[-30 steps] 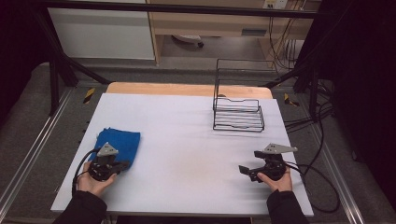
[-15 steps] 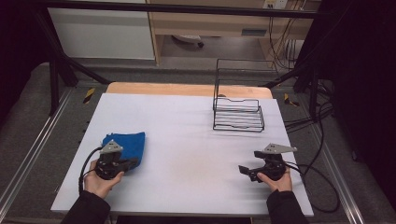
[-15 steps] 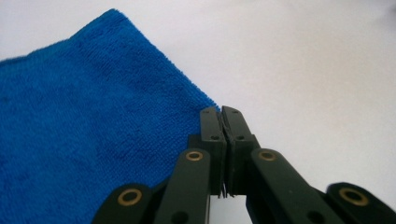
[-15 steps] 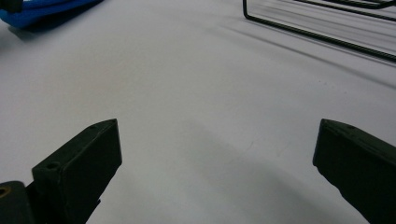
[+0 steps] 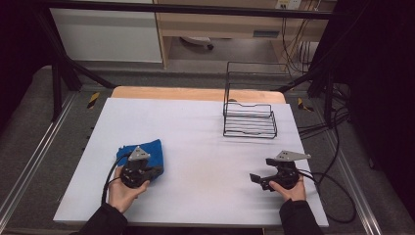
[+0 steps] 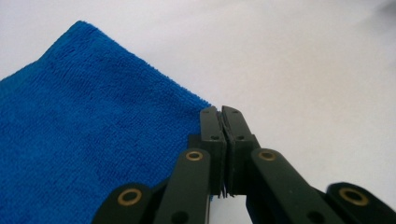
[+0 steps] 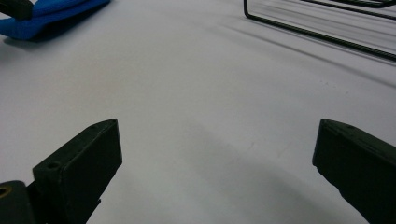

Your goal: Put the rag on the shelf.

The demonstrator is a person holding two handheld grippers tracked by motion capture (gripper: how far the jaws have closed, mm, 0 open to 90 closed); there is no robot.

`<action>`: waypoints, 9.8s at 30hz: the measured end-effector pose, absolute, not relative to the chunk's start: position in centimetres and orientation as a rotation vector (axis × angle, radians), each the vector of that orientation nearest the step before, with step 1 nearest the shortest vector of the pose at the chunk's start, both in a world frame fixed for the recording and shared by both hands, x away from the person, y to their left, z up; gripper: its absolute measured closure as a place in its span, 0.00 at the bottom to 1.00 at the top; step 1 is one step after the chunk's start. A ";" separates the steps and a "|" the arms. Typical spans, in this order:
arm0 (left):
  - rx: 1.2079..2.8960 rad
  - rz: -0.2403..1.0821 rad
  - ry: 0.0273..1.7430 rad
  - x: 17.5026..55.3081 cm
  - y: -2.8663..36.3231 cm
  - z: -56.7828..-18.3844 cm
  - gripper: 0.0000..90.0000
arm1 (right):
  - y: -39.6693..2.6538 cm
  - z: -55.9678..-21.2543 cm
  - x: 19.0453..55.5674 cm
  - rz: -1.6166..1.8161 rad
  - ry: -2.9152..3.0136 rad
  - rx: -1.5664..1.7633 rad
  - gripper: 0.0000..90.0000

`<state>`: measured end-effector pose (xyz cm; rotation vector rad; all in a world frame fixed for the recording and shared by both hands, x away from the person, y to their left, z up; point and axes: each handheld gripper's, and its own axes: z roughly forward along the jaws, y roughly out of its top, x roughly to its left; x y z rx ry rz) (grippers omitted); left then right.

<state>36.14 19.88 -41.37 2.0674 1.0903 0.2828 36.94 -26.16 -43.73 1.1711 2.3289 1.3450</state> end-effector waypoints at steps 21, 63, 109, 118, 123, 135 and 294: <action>2.087 0.264 1.035 37.4 10.4 -41.3 0.98 | -26.1 -43.8 37.0 1.345 2.329 1.164 0.02; 2.048 0.364 0.975 37.7 22.4 -40.8 0.15 | -19.6 -42.8 37.4 1.282 2.322 1.172 0.19; 1.999 0.400 1.053 36.6 27.6 -42.7 0.12 | -11.6 -42.9 38.1 1.207 2.439 1.269 0.98; 2.006 0.358 1.028 37.4 25.8 -42.0 0.21 | -15.3 -42.7 39.3 1.084 2.434 1.248 0.97; 2.021 0.317 1.003 38.6 22.5 -41.4 0.30 | -15.5 -43.2 39.9 1.073 2.411 1.241 0.97; 2.171 0.177 1.000 41.6 17.3 -44.0 0.67 | -15.6 -43.1 40.0 1.097 2.384 1.219 0.97; 2.161 0.191 0.975 45.8 10.3 -44.9 0.91 | -17.5 -45.1 44.1 1.188 2.303 1.330 0.61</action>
